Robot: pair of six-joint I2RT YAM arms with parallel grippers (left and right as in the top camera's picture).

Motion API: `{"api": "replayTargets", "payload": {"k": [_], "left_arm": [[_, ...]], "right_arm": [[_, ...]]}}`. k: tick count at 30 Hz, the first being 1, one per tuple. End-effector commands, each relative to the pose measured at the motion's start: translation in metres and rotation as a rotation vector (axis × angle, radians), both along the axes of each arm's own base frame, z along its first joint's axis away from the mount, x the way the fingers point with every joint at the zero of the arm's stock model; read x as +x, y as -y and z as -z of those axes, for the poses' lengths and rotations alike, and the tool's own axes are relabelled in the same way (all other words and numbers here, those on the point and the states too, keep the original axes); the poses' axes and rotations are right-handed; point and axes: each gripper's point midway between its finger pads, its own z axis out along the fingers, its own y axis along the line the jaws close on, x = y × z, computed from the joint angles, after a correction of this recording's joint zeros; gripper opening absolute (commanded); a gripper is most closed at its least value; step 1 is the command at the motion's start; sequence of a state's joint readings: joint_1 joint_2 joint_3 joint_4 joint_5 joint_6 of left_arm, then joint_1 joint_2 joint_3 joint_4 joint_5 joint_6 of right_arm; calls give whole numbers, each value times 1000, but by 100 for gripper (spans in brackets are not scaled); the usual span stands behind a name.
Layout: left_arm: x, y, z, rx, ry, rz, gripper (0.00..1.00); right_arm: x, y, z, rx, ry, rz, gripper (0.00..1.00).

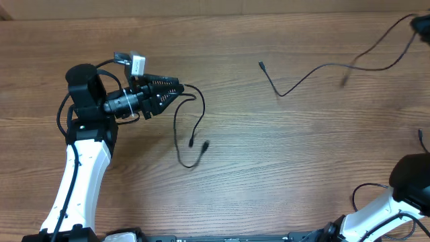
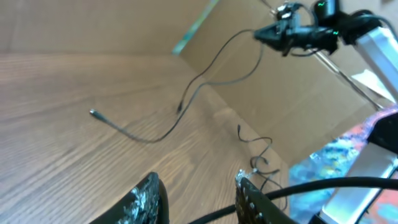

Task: Untangle cables

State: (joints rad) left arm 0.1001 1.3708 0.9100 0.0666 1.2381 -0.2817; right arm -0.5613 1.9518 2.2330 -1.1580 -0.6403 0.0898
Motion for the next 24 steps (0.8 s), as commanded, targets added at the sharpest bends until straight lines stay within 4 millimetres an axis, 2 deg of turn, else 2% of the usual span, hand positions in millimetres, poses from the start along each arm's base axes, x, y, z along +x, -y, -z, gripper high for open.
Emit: {"api": "replayTargets", "payload": {"k": [1, 2, 4, 8, 13, 17, 21, 23, 24], "left_arm": [[4, -5, 4, 56, 35, -41, 12], [4, -5, 7, 63, 25, -47, 11], [5, -7, 15, 81, 0, -66, 11], [6, -10, 24, 101, -39, -94, 11], [4, -8, 26, 101, -57, -88, 11], [4, -10, 32, 113, -89, -105, 12], [5, -12, 38, 133, -105, -122, 12], [5, -12, 38, 135, -102, -123, 12], [5, -12, 38, 136, -103, -125, 12]], "right_arm": [[1, 20, -37, -9, 116, 54, 4], [1, 26, -44, -27, 138, 68, 4], [-2, 52, -61, -125, 181, 158, 4], [-13, 100, -75, -281, 186, 355, 4], [-21, 133, -83, -384, 178, 502, 4], [-37, 165, -90, -476, 154, 673, 4], [-81, 212, -98, -504, 118, 992, 4], [-106, 231, -100, -504, 102, 1122, 4], [-112, 235, -100, -499, 101, 1148, 4]]}}
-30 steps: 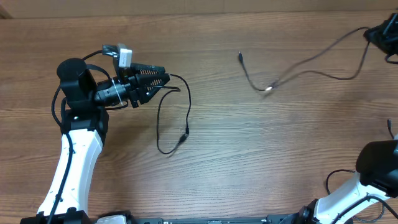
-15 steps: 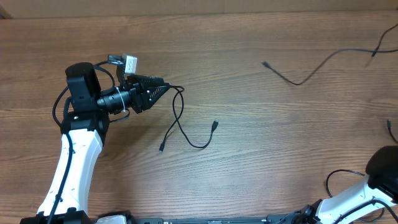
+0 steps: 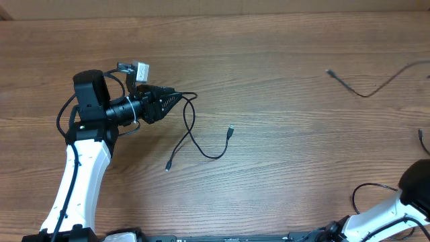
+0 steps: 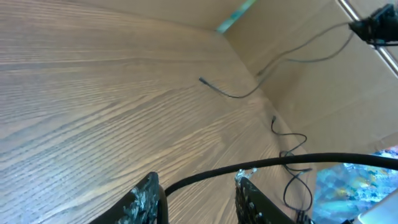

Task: Untangle cables

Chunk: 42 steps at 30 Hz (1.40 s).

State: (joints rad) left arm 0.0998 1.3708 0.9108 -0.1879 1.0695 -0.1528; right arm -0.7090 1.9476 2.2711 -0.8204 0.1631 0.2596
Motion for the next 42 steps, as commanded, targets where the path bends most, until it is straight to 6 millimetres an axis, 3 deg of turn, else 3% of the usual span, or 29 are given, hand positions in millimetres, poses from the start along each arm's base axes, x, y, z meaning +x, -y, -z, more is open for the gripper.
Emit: {"api": "replayTargets", "payload": {"k": [1, 5, 9, 13, 17, 19, 20, 23, 25, 27, 30, 31, 33, 35, 38, 42], "left_arm": [[3, -1, -5, 29, 42, -8, 12], [3, -1, -5, 30, 42, -9, 11], [2, 1, -5, 30, 41, -3, 11], [2, 1, -5, 29, 41, -2, 11], [2, 1, -5, 29, 41, -2, 11], [2, 1, -5, 29, 41, -2, 11], [2, 1, -5, 29, 40, -2, 11], [2, 1, -5, 29, 40, -2, 11], [2, 1, -5, 29, 40, -2, 11], [2, 1, -5, 29, 40, -2, 11], [2, 1, -5, 29, 40, -2, 11], [2, 1, -5, 29, 41, -2, 11], [2, 1, -5, 29, 41, -2, 11], [2, 1, -5, 29, 41, -2, 11], [2, 1, -5, 29, 40, -2, 9], [-2, 2, 0, 27, 3, -2, 6]], "right_arm": [[-59, 29, -43, -56, 94, 262, 4], [-71, 39, -42, -38, 109, 275, 4], [-58, 36, -22, 34, 94, 188, 4], [-40, 34, 23, 136, 34, 122, 4], [-14, 27, 84, 267, -35, -5, 4], [-10, 27, 101, 301, -62, -22, 4], [-8, 27, 127, 351, -105, -19, 4], [-8, 27, 161, 417, -165, -12, 4], [-9, 27, 178, 452, -196, -8, 12], [-10, 26, 192, 479, -221, -4, 33], [-11, 25, 198, 491, -232, -3, 48], [-11, 24, 198, 494, -235, -3, 65], [-12, 23, 199, 503, -236, -2, 85], [-12, 18, 202, 525, -239, -17, 96], [2, -6, 201, 601, -201, -158, 100], [35, -79, 177, 675, -80, -677, 100]]}}
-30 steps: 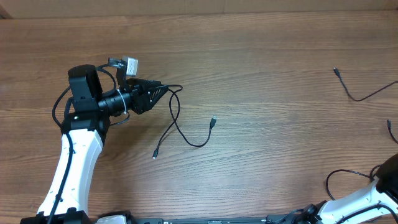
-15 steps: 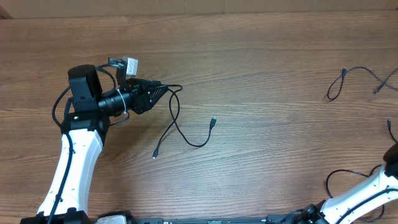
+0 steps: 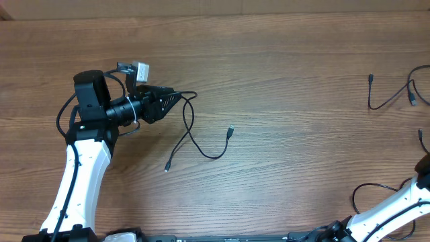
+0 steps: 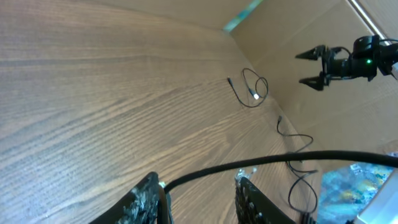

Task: Untangle cables

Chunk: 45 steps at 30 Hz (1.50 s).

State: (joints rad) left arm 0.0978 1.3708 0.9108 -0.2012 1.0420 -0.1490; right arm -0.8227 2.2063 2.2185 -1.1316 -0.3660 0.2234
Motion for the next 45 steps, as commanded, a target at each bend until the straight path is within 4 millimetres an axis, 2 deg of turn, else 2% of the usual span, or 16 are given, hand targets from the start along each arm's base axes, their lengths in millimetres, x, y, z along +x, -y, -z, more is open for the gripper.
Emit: {"api": "replayTargets", "payload": {"k": [1, 4, 11, 14, 15, 16, 17, 18, 20, 21, 26, 31, 35, 41, 44, 45], "left_arm": [[-5, 4, -2, 8, -1, 16, 6], [-9, 4, 3, 3, -45, 17, 6], [-18, 5, 11, -6, -118, 20, 11], [-20, 5, 14, -8, -142, 20, 9], [-21, 5, 14, -8, -144, 20, 9], [-21, 5, 15, -9, -149, 20, 8], [-22, 5, 15, -9, -151, 20, 8], [-22, 5, 15, -9, -152, 20, 9], [-22, 5, 16, -7, -150, 22, 11], [-22, 5, 16, -1, -147, 23, 15], [-24, 0, 28, 48, -171, -1, 17], [-24, 0, 27, 51, -165, 1, 18], [-24, 0, 27, 51, -164, 1, 20], [-22, -2, 29, 66, -163, -11, 21], [-23, 0, 29, 65, -164, -6, 7], [-24, 3, 29, 66, -163, 3, 8]], "right_arm": [[29, -78, -39, 116, 303, -463, 100], [30, -124, -50, 146, 402, -676, 100], [47, -234, -46, 192, 381, -987, 100], [55, -311, -44, 198, 375, -1190, 100], [55, -321, -44, 196, 371, -1217, 100], [54, -351, -41, 189, 353, -1297, 100], [53, -365, -39, 187, 345, -1332, 100], [47, -401, -35, 174, 323, -1438, 100], [38, -436, -31, 162, 303, -1547, 100], [25, -468, -26, 138, 283, -1665, 100], [-18, -543, -19, 86, 279, -1980, 100], [-51, -586, -24, 109, 356, -2167, 100], [-72, -621, -38, 153, 530, -2278, 100], [-91, -650, -47, 187, 643, -2353, 100], [-95, -662, -52, 198, 700, -2365, 100], [-95, -665, -54, 202, 723, -2366, 100]]}}
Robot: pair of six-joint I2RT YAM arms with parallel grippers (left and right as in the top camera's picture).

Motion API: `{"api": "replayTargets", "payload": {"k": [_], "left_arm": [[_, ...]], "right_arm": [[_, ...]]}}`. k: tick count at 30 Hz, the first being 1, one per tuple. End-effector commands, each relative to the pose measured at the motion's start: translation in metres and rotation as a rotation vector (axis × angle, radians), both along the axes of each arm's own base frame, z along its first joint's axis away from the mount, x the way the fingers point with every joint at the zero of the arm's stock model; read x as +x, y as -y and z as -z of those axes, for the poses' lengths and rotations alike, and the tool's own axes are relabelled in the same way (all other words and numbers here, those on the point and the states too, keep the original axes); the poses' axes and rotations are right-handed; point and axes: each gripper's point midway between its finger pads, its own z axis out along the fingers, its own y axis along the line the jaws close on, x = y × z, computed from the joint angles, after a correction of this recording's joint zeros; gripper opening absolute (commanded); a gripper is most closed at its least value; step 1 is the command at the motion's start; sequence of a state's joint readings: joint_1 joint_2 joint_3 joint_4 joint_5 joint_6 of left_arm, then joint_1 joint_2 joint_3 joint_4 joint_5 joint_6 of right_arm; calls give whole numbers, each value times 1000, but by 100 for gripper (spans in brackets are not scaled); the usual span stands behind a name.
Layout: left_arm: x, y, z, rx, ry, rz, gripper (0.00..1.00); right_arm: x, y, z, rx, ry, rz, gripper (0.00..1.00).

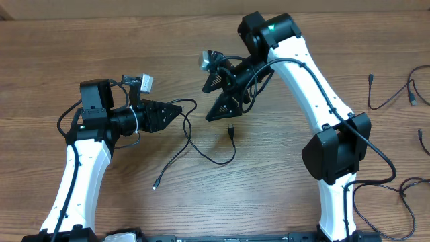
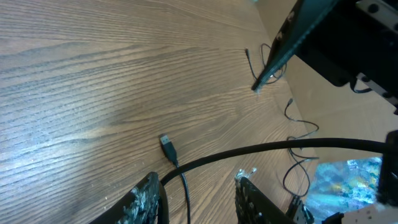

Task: Untangle cables

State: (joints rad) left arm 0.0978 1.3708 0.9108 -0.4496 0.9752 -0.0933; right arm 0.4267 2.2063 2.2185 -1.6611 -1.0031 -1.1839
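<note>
A thin black cable (image 1: pixel 190 138) hangs from my left gripper (image 1: pixel 178 107), which is shut on it at the left of the wooden table. In the left wrist view the cable (image 2: pixel 280 147) crosses just in front of the left gripper (image 2: pixel 199 180). It loops down over the table; one plug (image 1: pixel 230 129) lies mid-table, the other end (image 1: pixel 154 186) nearer the front. My right gripper (image 1: pixel 205 104) reaches in from the back, open, empty, a little right of the left gripper and above the plug (image 2: pixel 165 141). One of its fingers (image 2: pixel 277 56) shows in the left wrist view.
A second black cable (image 1: pixel 390 101) lies bunched at the table's right edge, apart from the first. More thin cable (image 1: pixel 420 138) lies at the right edge nearer the front. A cardboard wall runs along the back of the table (image 1: pixel 101 40).
My right arm, out of the overhead view before, now stands over the middle with its gripper open beside the left gripper. The held cable's loose end lies nearer the front.
First my right gripper, far right, held a second cable stretched across the table while the left held its own. Then that cable was farther right, clear of the left one. Later it lay at the right edge, the right gripper open. Now the right gripper is mid-table.
</note>
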Motion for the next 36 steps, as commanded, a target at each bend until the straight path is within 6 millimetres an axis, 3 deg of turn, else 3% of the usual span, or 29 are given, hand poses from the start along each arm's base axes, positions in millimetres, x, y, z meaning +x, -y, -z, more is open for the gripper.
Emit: {"api": "replayTargets", "payload": {"k": [1, 4, 8, 15, 18, 20, 21, 25, 26, 32, 36], "left_arm": [[-2, 9, -6, 16, 44, 39, 10], [-4, 17, -6, 24, 47, 60, 22], [-3, 22, -4, 46, 54, 67, 25], [2, 21, -3, 64, 66, 47, 28], [4, 20, -6, 62, 81, 45, 32], [5, 21, -6, 62, 85, 45, 38], [5, 21, -6, 62, 87, 45, 46], [5, 21, -6, 63, 87, 45, 79], [5, 21, -6, 63, 87, 45, 82], [1, 22, -5, 77, 118, 83, 87], [-6, 24, -2, 87, 127, 122, 87]], "right_arm": [[-4, -14, -16, 104, 23, -32, 100], [-9, -21, -22, 143, 10, -44, 100], [-18, -27, -20, 122, -7, -62, 95], [-26, -26, -16, 85, -29, -71, 54], [-30, -28, -17, 81, -39, -79, 21], [-32, -28, -17, 78, -44, -83, 9], [-32, -29, -17, 77, -47, -82, 4], [-31, -28, -17, 78, -46, -80, 4], [-30, -28, -17, 79, -46, -77, 4], [6, -27, -18, 48, -124, 97, 4], [42, -11, -18, 33, -151, 236, 4]]}}
